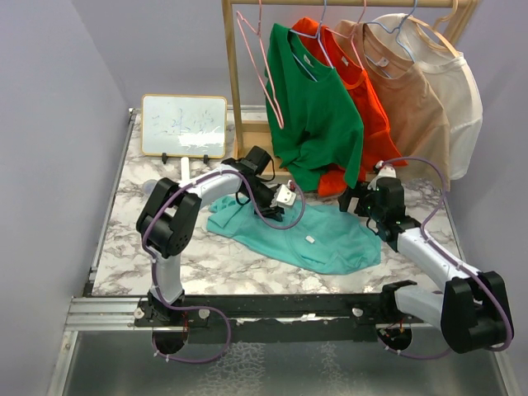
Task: Place the t-shirt on the hanger
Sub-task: Pick up the T-shirt from the center of the board.
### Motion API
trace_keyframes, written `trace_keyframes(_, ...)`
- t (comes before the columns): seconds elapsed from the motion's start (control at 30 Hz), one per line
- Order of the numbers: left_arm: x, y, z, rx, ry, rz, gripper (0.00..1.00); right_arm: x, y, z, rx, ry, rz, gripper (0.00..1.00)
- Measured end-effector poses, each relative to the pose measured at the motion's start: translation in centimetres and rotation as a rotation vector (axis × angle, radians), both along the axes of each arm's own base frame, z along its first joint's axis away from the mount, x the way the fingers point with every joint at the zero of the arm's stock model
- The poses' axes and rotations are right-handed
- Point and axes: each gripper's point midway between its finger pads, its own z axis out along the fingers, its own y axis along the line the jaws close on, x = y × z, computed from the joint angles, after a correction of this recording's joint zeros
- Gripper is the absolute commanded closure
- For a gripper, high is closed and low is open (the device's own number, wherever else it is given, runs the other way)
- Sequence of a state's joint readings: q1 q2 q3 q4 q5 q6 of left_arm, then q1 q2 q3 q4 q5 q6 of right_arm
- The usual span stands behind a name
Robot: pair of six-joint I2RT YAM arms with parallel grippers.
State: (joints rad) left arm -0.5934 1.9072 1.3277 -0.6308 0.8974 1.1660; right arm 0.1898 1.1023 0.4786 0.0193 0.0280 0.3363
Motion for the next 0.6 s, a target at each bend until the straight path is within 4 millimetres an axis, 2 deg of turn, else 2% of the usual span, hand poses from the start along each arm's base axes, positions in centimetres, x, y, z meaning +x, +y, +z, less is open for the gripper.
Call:
trace_keyframes(0.07,-0.2,0.1,-0.1,0.005,0.012,0.001,0.98,0.0,0.0,-0.1,0.0,0.005,0.001,0.01)
trace_keyframes(0.1,-0.3,0.1,-0.2,0.008,0.017,0.001,1.0,0.0,0.0,-0.1,0.0,0.005,0.001,0.01)
trace_keyframes(0.43,-0.2,0.5,1.5,0.025,0.048,0.012,1.0,-0.1,0.1,-0.2,0.004,0.012,0.007,0.0)
trace_keyframes(0.6,0.0,1.7,4.2,0.002,0.056,0.049,1.0,-0.7,0.4,0.0,0.022,0.044,0.009,0.0)
